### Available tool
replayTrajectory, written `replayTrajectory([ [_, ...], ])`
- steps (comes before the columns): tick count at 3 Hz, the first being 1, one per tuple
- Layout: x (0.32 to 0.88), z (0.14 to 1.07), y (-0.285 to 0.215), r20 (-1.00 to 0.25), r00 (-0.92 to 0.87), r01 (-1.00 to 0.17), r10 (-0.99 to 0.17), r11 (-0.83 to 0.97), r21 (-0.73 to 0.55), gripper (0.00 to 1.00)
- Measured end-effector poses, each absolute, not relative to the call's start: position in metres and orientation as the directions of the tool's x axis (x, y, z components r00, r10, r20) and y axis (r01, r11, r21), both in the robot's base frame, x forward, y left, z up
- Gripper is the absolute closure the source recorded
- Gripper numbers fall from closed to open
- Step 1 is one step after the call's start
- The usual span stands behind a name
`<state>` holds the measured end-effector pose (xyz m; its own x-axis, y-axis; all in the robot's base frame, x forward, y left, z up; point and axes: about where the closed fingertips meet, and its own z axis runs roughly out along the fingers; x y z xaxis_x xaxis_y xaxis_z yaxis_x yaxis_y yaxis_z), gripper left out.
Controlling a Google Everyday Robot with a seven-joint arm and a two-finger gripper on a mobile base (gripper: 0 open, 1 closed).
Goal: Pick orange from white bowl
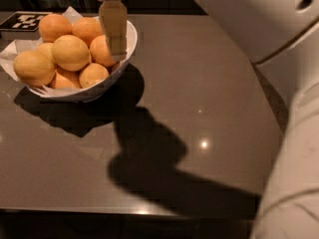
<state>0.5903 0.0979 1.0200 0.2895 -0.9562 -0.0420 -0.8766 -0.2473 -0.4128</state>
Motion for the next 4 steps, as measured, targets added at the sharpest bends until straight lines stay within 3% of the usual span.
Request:
replayTrajectory([
  [2, 0.597, 0.994, 0.142, -0.080, 0.270, -0.914, -0.960, -0.230, -0.333, 0.02],
  [4, 0.604, 0.991, 0.174, -0.093, 0.303, -0.912, -0.949, -0.260, -0.317, 0.12],
])
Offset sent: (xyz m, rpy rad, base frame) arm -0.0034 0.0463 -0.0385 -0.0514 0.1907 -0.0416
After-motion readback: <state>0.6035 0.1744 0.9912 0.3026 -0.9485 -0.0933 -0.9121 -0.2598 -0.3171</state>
